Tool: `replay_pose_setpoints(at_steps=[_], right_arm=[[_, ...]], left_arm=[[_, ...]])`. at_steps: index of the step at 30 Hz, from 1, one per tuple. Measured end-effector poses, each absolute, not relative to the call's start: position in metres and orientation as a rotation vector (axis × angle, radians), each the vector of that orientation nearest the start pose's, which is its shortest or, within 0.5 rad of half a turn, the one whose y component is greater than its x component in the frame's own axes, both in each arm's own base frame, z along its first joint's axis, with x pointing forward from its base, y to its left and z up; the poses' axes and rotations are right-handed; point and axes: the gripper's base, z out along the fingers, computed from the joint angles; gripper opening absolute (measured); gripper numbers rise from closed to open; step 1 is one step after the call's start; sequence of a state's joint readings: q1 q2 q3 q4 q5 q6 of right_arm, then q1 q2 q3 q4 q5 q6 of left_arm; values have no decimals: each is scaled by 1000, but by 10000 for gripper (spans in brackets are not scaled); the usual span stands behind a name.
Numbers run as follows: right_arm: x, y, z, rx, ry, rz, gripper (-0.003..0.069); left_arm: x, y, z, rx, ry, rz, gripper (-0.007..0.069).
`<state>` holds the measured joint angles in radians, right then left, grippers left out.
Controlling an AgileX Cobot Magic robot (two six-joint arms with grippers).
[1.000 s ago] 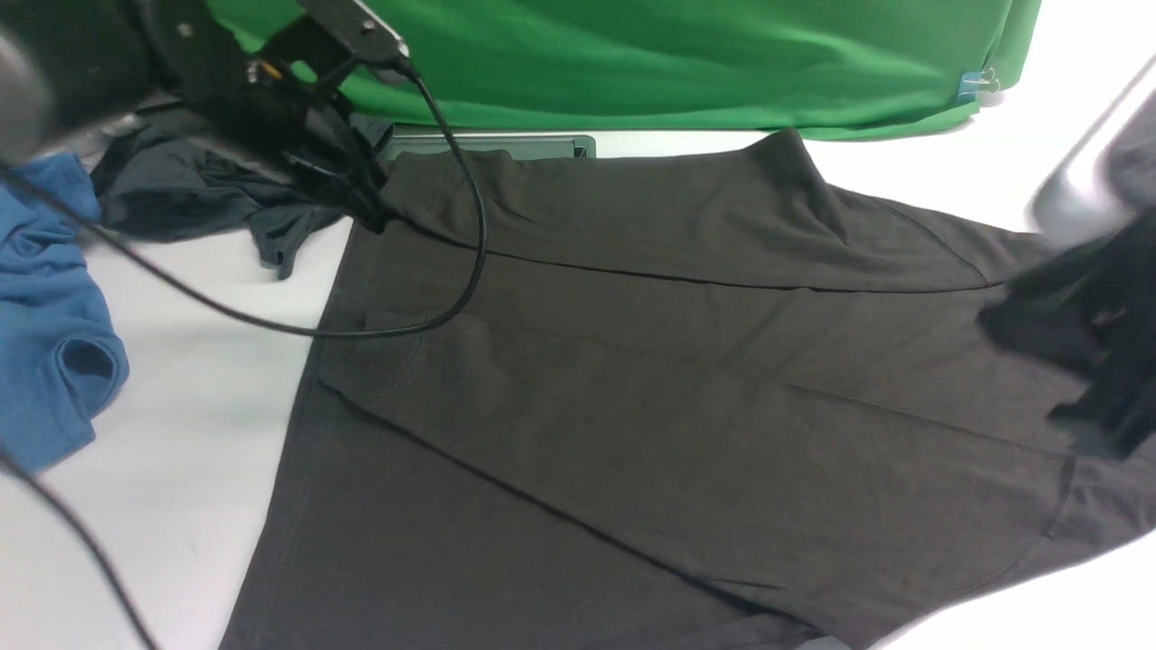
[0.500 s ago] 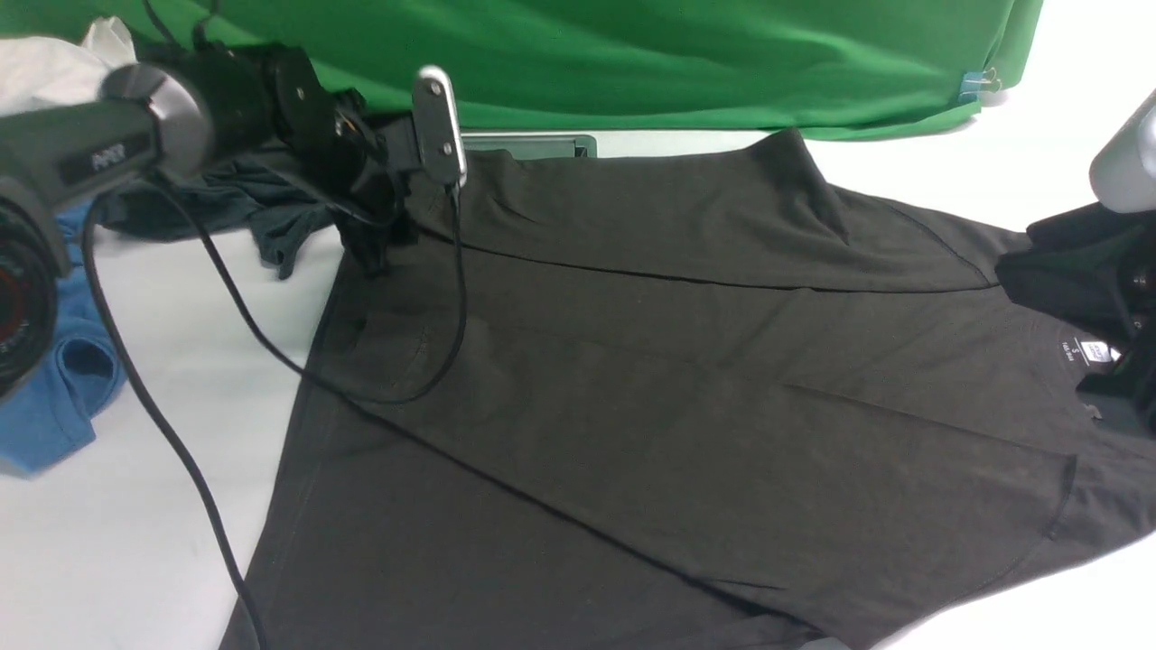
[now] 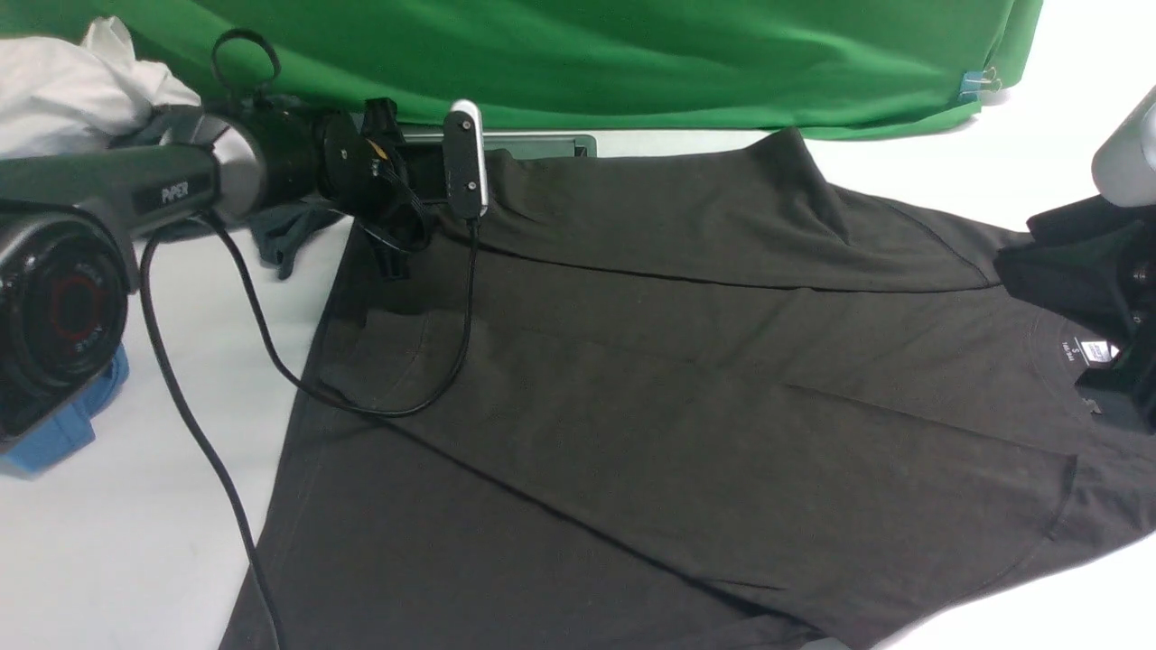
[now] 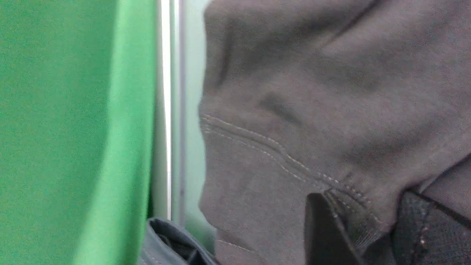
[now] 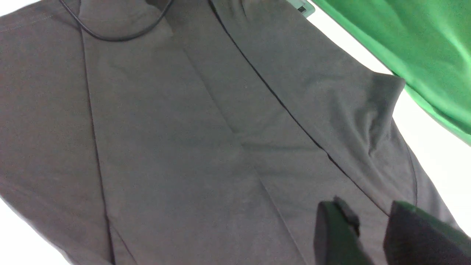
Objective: Fold a long-sleeved shirt on a white desktop.
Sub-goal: 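Grab the top left corner of the dark shirt with the left gripper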
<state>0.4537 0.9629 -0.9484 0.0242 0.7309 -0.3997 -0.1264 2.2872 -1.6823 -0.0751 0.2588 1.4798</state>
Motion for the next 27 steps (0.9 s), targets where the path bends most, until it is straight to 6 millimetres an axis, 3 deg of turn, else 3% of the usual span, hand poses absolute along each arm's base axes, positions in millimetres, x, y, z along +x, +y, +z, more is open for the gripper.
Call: replay_pose_setpoints(at_steps=[9, 13, 19, 23, 27], right_arm=[[171, 85, 362, -910, 2029, 57, 199], [173, 86, 360, -913, 2035, 57, 199], [189, 94, 345, -909, 2120, 72, 199], [201, 100, 326, -931, 2235, 77, 199], [203, 101, 321, -943, 2267, 76, 199]], left_arm=[[502, -66, 146, 1694, 1766, 567, 22], [492, -68, 157, 1727, 1837, 491, 17], [476, -70, 191, 1727, 1935, 478, 17], [476, -68, 192, 1732, 1944, 493, 19], [481, -71, 183, 1755, 1886, 500, 55]])
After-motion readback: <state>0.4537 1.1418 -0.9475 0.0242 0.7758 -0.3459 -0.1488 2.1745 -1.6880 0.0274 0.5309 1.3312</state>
